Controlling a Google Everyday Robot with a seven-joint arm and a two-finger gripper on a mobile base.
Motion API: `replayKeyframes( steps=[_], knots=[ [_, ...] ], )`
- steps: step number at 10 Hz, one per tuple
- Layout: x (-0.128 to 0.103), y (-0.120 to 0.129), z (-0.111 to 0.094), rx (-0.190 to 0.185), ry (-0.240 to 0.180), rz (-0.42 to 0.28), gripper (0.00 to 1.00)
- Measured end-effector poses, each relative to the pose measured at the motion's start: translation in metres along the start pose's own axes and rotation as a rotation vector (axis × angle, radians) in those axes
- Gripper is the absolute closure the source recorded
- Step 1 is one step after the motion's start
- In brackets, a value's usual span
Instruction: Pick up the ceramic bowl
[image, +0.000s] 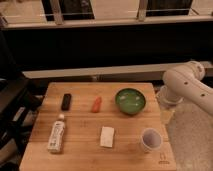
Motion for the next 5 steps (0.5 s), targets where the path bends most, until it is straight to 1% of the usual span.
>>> replayKeyframes(
  steps=[1, 2, 3, 5],
  knots=[
    [-0.003, -0.016, 0.006, 0.010, 0.005, -0.034, 0.20],
    [-0.005, -0.024, 0.009, 0.014, 0.005, -0.049, 0.20],
    [-0.005, -0.028, 0.012, 0.018, 0.010, -0.065, 0.20],
    [-0.005, -0.036, 0.018, 0.037, 0.015, -0.110, 0.20]
  ],
)
